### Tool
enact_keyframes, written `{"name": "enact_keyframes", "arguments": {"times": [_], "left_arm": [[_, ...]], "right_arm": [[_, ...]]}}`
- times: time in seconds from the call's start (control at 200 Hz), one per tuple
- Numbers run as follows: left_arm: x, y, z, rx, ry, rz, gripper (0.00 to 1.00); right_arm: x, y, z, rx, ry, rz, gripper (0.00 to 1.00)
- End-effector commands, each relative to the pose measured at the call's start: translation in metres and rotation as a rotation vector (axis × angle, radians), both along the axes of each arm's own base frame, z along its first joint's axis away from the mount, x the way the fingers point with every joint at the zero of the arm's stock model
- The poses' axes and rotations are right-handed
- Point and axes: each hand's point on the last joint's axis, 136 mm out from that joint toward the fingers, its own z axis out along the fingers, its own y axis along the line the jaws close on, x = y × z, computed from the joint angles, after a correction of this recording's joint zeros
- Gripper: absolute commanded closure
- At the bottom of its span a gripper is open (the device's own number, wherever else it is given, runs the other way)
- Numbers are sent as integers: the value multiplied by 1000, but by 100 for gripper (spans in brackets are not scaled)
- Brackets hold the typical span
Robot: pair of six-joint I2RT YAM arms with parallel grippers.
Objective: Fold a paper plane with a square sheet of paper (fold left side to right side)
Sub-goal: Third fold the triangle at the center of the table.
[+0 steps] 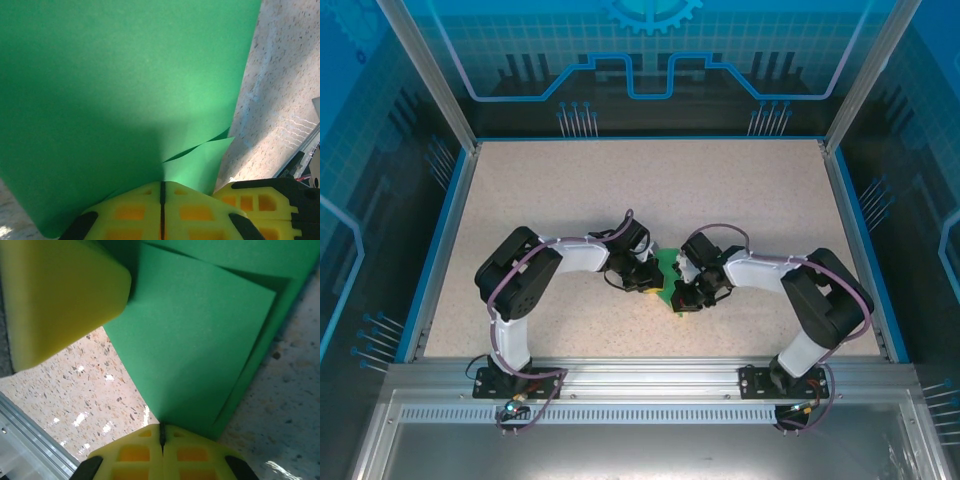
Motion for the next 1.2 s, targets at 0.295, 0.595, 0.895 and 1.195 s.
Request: {"name": "enact_keyframes", "arguments": {"times": [0.295, 0.595, 0.895, 1.195], "left_arm": [[-1, -4, 39, -23, -135, -46, 81], [-27, -22, 33, -61, -119, -115, 91], [-30, -23, 13, -35, -93, -134, 95], [-32, -17, -7, 12, -68, -132, 97]], "right_arm": [[-4, -33, -30, -80, 59, -77, 100], [-4, -32, -35, -72, 69, -71, 100], [-4, -32, -35, -79, 73, -62, 100], [-5, -35, -37, -96, 76, -60, 100]]}}
